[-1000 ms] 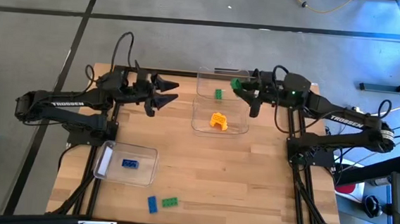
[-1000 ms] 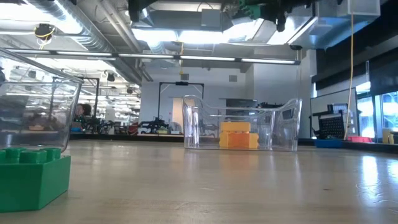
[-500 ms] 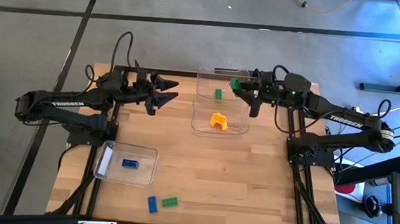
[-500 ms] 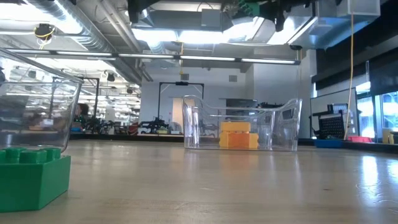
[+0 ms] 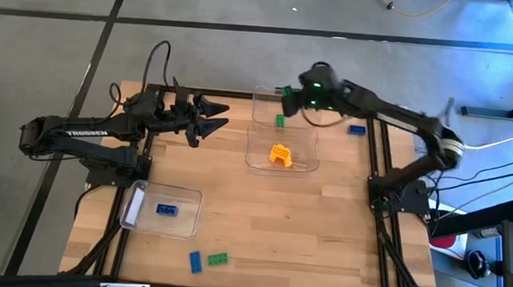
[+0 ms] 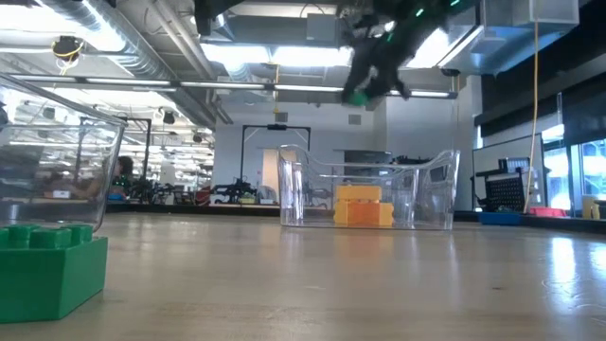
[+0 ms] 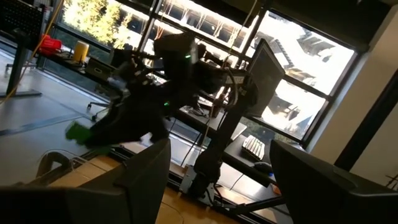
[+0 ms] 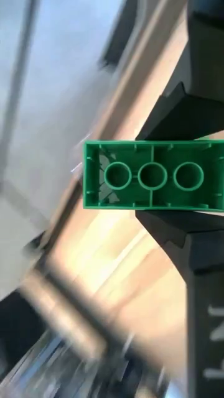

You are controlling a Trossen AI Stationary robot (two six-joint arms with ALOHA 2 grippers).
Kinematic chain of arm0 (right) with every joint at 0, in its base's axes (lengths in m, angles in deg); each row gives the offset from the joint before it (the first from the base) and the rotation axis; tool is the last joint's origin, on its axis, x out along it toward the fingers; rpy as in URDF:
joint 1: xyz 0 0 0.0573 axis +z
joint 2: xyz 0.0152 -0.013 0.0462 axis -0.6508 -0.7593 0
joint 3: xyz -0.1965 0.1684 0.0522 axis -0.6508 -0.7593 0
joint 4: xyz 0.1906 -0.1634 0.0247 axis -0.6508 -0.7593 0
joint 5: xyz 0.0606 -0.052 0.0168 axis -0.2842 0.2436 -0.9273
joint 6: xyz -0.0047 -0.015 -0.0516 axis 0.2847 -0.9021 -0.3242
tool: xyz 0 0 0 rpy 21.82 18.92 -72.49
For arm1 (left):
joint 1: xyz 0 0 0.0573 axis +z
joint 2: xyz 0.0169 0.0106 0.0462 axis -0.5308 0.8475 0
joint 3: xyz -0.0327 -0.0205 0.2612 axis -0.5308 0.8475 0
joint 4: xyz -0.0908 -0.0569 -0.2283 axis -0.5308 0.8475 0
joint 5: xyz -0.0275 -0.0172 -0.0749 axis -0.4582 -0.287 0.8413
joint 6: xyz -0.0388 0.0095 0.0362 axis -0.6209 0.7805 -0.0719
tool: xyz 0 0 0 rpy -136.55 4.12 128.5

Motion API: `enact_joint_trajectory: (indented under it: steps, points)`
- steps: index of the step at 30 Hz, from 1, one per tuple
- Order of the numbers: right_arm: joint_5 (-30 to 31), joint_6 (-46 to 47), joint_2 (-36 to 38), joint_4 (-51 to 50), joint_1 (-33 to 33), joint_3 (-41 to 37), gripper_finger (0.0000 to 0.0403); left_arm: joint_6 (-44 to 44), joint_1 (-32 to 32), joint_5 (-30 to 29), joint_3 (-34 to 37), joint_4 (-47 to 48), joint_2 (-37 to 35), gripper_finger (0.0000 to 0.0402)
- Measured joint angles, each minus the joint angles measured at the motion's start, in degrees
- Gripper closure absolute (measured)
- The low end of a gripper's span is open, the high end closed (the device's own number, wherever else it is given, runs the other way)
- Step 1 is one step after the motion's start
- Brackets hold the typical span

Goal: Sort & place blocks by color
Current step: Put the top green game piece into the top transparent bin

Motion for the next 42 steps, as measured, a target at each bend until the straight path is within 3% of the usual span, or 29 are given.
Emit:
enact_joint_trajectory:
  steps: [9,16,29,42]
  points:
    - [5.2,4.6,-17.5,-10.0,-1.0,3.4,0.025,-0.1,0.0,0.0,0.0,0.0,0.0,0.0136]
    - [6.6,10.1,-23.5,-9.6,-1.9,3.5,0.025,-1.3,0.0,0.1,0.0,0.0,0.0,0.0136]
    - [6.5,12.5,-25.0,-10.3,-2.6,3.5,0.0231,-1.5,0.0,1.0,0.0,0.3,0.0,0.0136]
    - [1.0,10.5,-25.0,-11.9,-4.2,3.5,0.023,-1.6,0.0,1.7,0.0,0.3,0.0,0.0136]
